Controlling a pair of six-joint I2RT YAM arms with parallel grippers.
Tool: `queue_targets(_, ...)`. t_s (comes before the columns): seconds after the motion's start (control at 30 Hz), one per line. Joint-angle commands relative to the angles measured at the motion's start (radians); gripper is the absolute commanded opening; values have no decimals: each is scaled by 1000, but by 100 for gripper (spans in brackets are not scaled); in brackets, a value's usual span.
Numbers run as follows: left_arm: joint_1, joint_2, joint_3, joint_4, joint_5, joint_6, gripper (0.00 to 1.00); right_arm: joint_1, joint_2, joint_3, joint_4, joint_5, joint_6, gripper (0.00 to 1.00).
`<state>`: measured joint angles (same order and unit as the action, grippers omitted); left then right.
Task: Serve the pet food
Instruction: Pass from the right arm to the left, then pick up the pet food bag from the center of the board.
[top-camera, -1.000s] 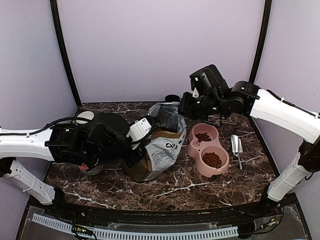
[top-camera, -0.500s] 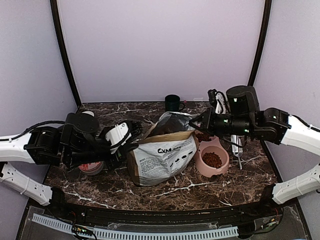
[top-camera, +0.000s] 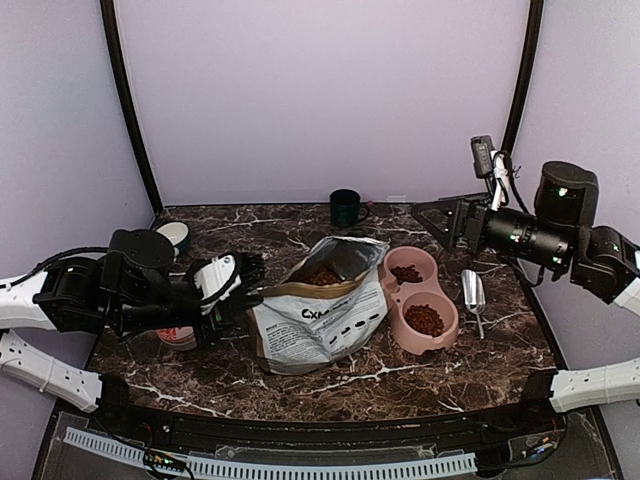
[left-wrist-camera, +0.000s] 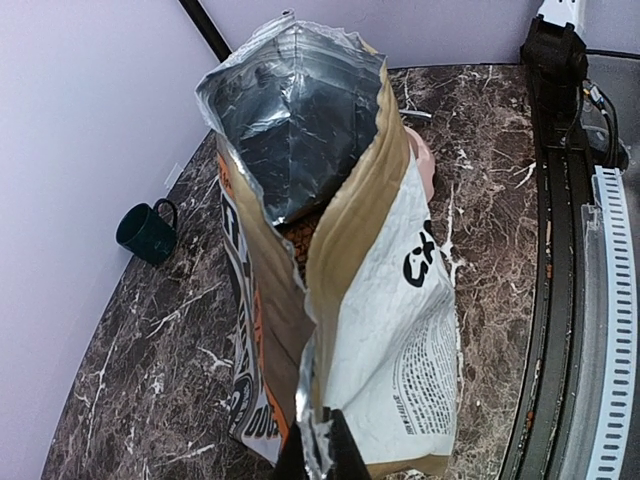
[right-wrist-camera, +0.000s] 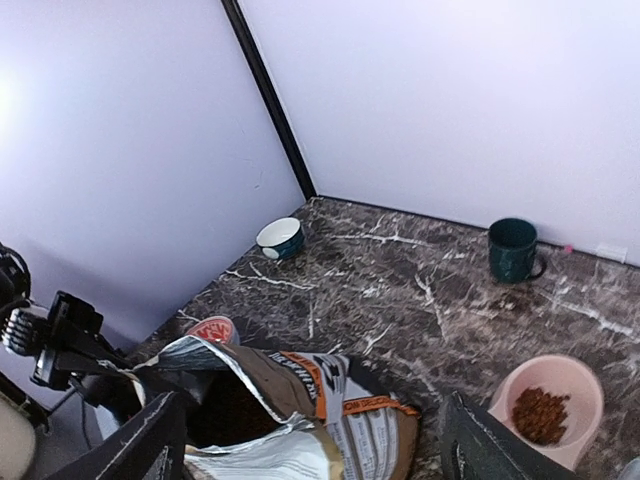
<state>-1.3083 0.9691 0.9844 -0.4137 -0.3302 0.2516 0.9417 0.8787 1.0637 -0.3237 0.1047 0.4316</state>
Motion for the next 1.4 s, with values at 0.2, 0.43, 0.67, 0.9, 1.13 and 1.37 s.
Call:
queue_targets(0.2, 3, -86, 71, 22, 68, 29, 0, -37, -24, 1, -33, -116, -481, 92)
queue_targets(0.43, 3, -90, 81, 5, 84, 24, 0, -37, 16, 26, -116, -190, -665, 99)
queue_targets(0.67, 3, -83, 67, 14, 100, 21, 0, -47, 71, 35, -232, -360, -892, 100)
queue_targets(0.9, 3, -81, 53, 14, 124, 19, 0, -130, 108, 10, -196, -474, -1026, 100)
queue_targets(1.13, 3, -65, 54, 4, 127, 17, 0, -160, 178, 14, -144, -529, -1066, 100)
queue_targets(1.37, 4, -48, 62, -4, 131, 16, 0, -160, 247, 56, -96, -601, -1099, 97)
